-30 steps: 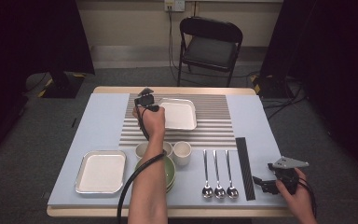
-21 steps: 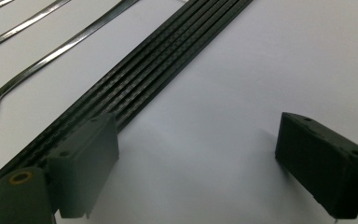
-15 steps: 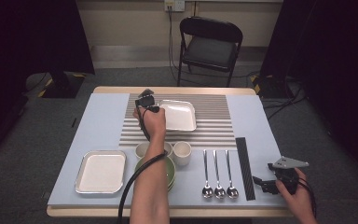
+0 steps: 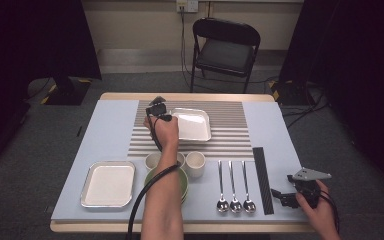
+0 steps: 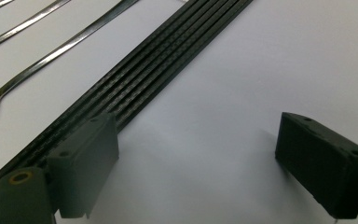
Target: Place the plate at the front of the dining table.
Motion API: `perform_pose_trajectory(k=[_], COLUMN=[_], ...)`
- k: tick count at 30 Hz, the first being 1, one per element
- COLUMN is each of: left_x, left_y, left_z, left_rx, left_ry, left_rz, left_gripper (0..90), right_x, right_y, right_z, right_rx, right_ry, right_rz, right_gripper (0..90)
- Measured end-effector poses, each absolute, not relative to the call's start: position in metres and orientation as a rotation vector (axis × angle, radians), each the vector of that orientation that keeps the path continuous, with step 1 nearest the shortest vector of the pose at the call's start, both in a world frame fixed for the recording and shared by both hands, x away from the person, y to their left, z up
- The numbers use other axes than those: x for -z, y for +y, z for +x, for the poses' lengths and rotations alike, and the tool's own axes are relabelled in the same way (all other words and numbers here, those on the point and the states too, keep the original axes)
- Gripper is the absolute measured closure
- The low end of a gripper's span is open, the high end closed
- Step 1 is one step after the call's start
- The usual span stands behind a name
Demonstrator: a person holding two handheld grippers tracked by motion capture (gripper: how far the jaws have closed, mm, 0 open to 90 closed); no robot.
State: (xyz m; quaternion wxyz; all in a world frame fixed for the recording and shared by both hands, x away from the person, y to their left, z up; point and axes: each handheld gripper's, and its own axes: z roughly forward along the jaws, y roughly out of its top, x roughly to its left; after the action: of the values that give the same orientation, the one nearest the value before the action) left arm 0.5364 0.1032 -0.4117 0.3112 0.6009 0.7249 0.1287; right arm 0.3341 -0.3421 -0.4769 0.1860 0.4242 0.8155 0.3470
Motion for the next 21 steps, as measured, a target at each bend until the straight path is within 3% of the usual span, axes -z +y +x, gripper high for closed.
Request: perform_pose_trajectory(k=[21], left_x=[0.4151], left_y=[0.0986], left_z=[0.5388], left_rx=[-0.364], left_ry=[1.924], left_rz=[1.59], left_gripper=[87.0], right_x=[0.4769], right_y=[-0.342], right_z=[0.334], right_rx=[-0.977], right_ry=[2.296], right_rz=[1.196], right_gripper=[12.3])
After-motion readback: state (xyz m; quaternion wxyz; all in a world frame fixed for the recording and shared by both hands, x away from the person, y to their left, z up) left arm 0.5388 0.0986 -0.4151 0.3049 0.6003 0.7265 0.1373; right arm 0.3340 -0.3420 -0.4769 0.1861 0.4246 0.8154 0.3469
